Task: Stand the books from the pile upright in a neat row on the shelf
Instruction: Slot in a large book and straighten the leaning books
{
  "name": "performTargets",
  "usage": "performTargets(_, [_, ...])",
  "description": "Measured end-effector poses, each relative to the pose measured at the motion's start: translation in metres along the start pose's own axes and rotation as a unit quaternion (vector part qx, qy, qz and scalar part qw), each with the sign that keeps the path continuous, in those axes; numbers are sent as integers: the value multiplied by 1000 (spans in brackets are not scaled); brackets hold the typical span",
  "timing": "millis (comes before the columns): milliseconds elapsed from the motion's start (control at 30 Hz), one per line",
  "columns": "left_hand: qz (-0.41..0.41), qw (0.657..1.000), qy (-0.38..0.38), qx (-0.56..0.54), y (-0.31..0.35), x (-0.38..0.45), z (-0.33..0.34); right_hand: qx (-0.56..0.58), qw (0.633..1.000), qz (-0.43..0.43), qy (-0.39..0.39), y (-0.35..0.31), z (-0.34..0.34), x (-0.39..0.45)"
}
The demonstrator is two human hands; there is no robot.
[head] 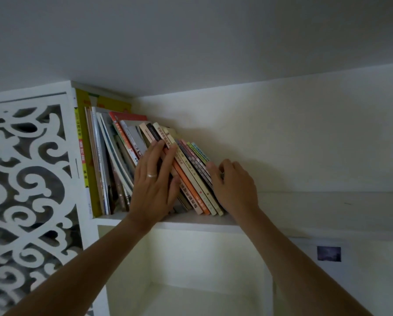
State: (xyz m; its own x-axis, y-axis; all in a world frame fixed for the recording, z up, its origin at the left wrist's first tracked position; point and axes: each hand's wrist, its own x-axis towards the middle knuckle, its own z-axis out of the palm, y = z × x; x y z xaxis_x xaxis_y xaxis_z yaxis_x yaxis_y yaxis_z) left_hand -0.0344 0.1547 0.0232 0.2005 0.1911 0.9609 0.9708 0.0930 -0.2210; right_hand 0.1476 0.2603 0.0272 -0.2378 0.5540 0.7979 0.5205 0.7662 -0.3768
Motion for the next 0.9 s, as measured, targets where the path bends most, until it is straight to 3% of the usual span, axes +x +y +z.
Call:
performTargets(200, [-40, 997, 33, -62, 1, -1, 0, 42, 992, -38, -109, -2, -2, -5])
performTargets(467, [-64, 992, 38, -104, 1, -8, 1, 74, 987, -74, -119, -2, 4, -3])
performTargets(567, [-88, 989, 49, -106, 0, -11, 1, 18, 993, -63, -101, -4, 5, -7])
performTargets(700, [-119, 987, 44, -101, 0, -12, -2, -85, 993, -74, -21, -21, 5, -12])
performTargets(800, [-114, 989, 35, -89, -1, -13, -3, -92, 993, -77, 6, -35, 14, -16])
performTargets(900, [-107, 990, 36, -81, -1, -13, -2, -59, 998, -15, 33, -41, 13, -12])
